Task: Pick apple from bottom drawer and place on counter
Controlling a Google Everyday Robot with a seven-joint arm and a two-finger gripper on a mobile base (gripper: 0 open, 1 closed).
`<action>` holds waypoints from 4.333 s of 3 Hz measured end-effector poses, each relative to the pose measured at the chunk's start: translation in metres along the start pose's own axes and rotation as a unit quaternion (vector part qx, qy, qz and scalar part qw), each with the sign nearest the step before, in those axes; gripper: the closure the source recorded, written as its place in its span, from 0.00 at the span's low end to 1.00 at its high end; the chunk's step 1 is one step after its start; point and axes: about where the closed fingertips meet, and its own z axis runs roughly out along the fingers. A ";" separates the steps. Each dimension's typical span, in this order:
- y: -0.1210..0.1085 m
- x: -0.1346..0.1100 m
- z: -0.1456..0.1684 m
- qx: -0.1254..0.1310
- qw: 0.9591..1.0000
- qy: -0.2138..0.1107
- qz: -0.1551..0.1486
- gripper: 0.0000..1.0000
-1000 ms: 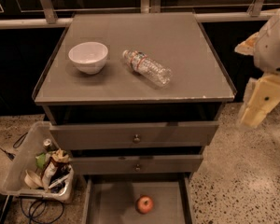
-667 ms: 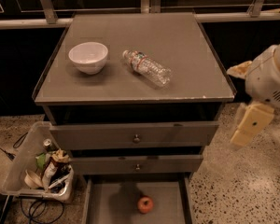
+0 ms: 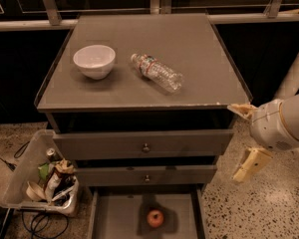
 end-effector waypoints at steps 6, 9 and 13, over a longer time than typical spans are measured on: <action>0.077 0.074 0.207 -0.007 0.998 -0.050 0.037 0.00; 0.094 0.118 0.292 -0.050 0.994 -0.072 0.063 0.00; 0.154 0.158 0.433 -0.118 0.983 -0.101 0.101 0.00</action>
Offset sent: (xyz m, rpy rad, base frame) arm -0.0037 0.0232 -0.0774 0.0509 0.1100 0.0372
